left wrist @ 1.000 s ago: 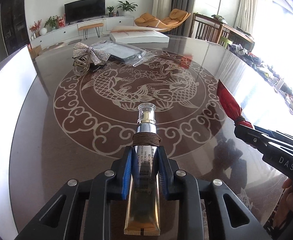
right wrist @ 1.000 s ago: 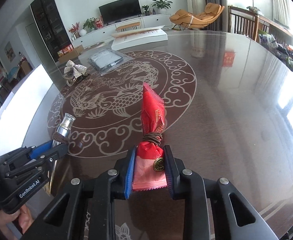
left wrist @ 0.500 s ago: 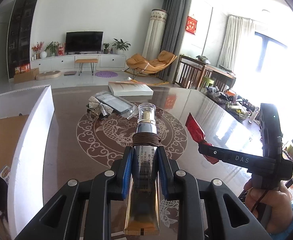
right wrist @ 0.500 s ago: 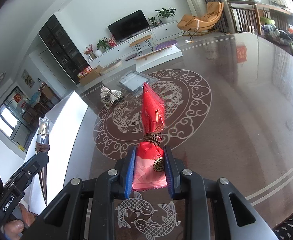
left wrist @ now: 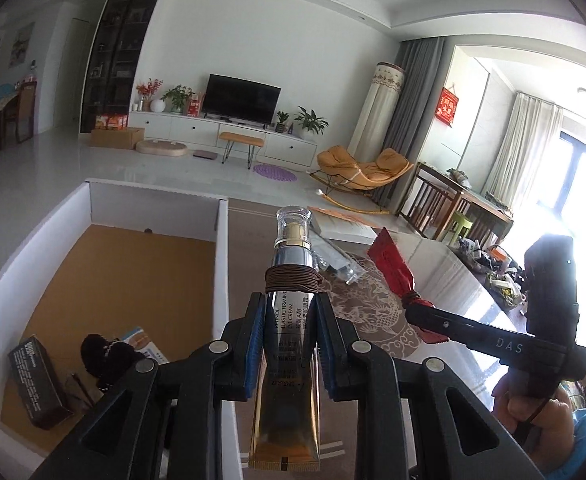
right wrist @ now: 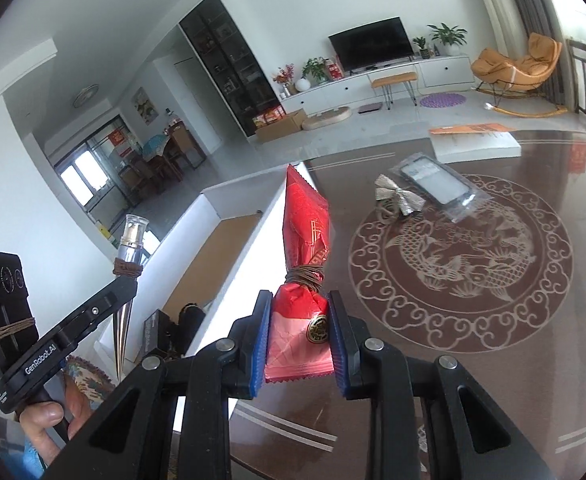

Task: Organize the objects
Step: 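Carry the tube and red packet into the white bin and open both tools, then return both tools from the bin to the table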

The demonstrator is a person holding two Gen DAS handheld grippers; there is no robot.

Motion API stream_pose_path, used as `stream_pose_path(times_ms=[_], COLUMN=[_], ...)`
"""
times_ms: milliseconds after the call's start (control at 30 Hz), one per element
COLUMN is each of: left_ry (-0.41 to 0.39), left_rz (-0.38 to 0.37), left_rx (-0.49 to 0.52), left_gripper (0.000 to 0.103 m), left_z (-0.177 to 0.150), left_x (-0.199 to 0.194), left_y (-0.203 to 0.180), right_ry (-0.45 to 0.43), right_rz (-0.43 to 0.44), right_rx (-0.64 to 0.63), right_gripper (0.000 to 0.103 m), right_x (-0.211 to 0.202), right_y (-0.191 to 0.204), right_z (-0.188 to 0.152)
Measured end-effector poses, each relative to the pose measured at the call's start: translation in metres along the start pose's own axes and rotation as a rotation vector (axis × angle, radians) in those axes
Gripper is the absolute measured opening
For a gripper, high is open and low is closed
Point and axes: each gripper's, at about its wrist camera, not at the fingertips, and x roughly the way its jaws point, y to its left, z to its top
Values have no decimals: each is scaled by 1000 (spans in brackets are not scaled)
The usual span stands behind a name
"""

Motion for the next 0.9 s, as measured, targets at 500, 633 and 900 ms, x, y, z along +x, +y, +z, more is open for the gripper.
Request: stream_pose_path(times_ms=[500, 633, 900], left_ry=[276, 195, 84], left_rz=[556, 600, 326], left_rx=[-221, -189, -47], left_gripper=[55, 89, 89], left_z=[-31, -27, -7], left_x=[50, 46, 53], left_y=[168, 153, 43], right_ry=[351, 216, 32], right_rz=[131, 38, -422], right_rx=[-265, -278, -164], right_gripper=[63, 85, 100], right_x=[170, 141, 79], right_y=[141, 106, -57], right_z=[-27, -26, -49])
